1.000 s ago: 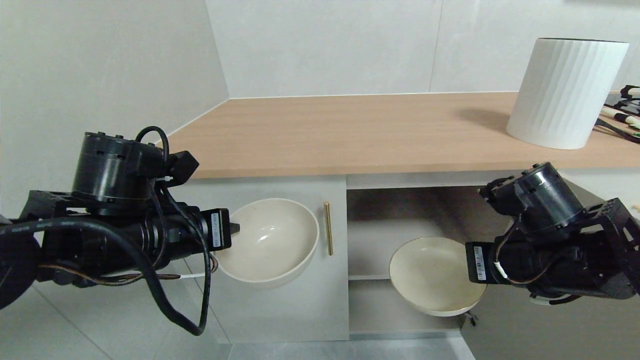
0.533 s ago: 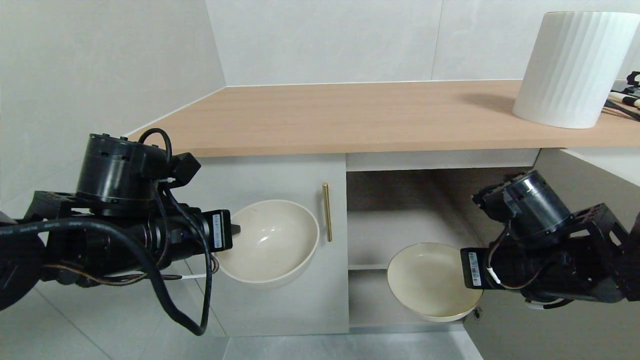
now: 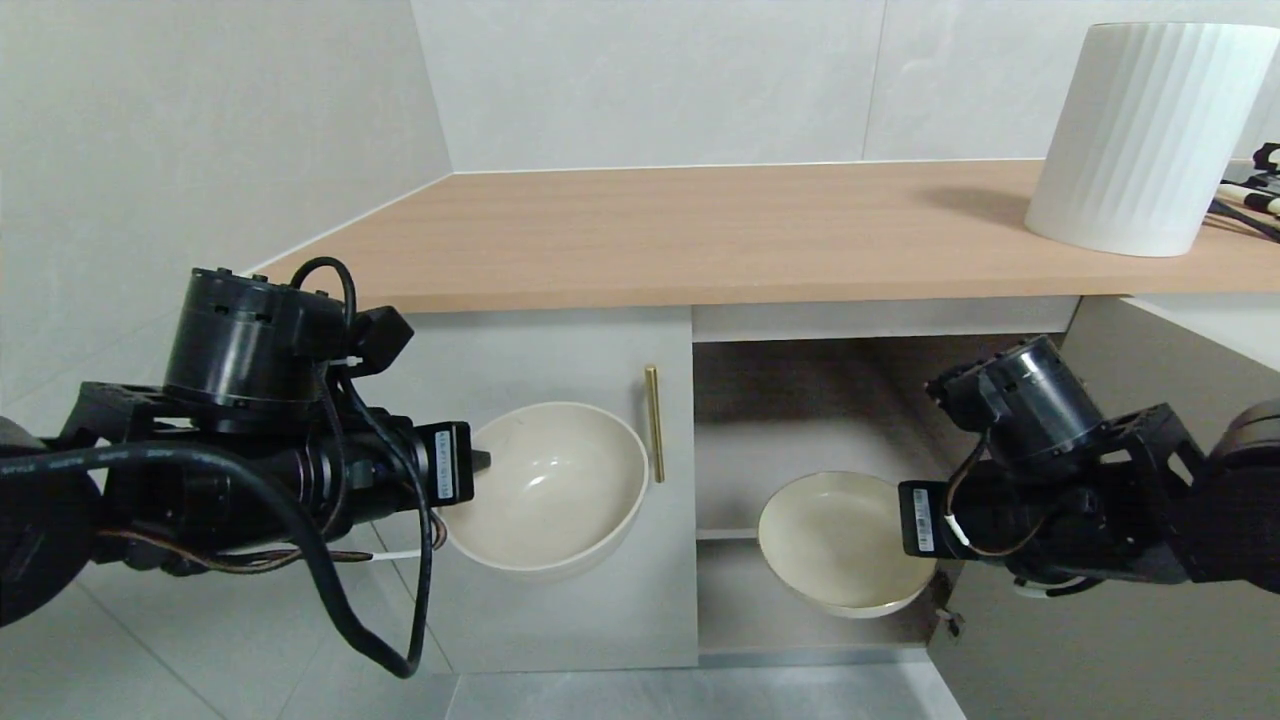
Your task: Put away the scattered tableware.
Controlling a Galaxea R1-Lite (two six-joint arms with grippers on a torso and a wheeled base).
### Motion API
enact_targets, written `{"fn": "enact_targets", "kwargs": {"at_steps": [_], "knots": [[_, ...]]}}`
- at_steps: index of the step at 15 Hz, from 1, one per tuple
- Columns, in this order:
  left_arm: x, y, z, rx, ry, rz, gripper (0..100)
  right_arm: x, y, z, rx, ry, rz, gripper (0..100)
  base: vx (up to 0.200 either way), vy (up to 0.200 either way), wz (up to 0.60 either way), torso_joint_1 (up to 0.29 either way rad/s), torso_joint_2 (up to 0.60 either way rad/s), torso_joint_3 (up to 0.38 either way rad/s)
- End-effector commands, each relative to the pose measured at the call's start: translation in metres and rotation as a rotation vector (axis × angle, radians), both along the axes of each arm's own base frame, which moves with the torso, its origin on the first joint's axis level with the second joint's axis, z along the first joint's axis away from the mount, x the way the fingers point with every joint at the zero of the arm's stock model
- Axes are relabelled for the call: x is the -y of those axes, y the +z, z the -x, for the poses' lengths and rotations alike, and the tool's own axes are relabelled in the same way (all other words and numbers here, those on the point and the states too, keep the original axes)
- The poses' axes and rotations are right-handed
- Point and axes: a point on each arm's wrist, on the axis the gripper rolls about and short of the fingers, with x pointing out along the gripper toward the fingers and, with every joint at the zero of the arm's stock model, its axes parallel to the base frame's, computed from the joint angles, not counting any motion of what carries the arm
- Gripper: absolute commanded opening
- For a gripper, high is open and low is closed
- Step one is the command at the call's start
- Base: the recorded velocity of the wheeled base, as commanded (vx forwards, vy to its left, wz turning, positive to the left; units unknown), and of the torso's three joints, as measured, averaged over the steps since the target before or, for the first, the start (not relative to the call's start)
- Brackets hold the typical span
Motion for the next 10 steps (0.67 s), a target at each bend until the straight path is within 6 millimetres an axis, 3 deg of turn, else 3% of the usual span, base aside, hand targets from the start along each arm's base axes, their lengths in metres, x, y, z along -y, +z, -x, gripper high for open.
{"fn": "enact_targets", "kwargs": {"at_steps": [1, 4, 7, 10], "knots": [[0.005, -0.004, -0.001, -0.011, -0.020, -0.016, 0, 0.002, -0.042, -0.043, -0.030, -0.070, 0.014, 0, 0.000, 0.000, 0.00, 0.000, 0.00, 0.000], [0.005, -0.005, -0.003, -0.004, -0.027, -0.026, 0, -0.003, -0.087, -0.101, 0.033, -0.094, 0.020, 0, 0.000, 0.000, 0.00, 0.000, 0.00, 0.000], [0.005, -0.005, -0.003, -0.003, -0.028, -0.027, 0, -0.011, -0.104, -0.135, 0.056, -0.118, 0.019, 0, 0.000, 0.000, 0.00, 0.000, 0.00, 0.000], [0.005, -0.006, -0.003, -0.005, -0.028, -0.028, 0, -0.005, -0.124, -0.174, 0.077, -0.179, 0.036, 0, 0.000, 0.000, 0.00, 0.000, 0.00, 0.000]]}}
